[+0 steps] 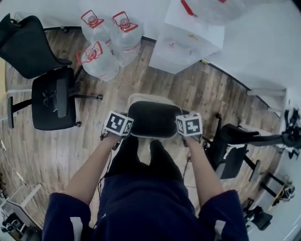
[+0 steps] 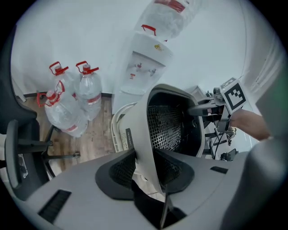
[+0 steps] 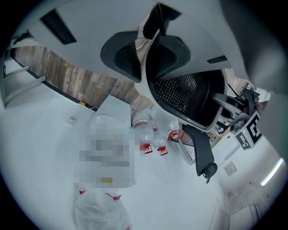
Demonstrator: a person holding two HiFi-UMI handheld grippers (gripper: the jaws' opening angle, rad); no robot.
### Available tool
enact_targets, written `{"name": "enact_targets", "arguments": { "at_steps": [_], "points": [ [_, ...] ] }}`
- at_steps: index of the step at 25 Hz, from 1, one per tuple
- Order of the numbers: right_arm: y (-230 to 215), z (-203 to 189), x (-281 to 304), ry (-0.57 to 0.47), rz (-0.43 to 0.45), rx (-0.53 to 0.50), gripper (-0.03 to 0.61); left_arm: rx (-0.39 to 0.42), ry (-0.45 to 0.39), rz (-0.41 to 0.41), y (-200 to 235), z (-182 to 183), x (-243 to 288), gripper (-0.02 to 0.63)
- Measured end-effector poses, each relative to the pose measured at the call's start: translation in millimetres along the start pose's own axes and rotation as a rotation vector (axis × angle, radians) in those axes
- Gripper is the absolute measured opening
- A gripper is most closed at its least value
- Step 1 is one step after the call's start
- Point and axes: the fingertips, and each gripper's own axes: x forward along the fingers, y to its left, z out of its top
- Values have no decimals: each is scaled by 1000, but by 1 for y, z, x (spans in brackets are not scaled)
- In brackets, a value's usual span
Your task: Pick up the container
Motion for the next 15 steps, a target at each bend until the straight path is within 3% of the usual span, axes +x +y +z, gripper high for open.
{"name": "enact_targets", "arguments": {
  "at_steps": [8,15],
  "points": [
    [28,23,-64,-86,-28,-24,68,3,-118,32,-15,11,-76,140],
    [46,31,-87,-137,-34,-9,67,25,-159,36,-18,10,-110,141]
  ]
}}
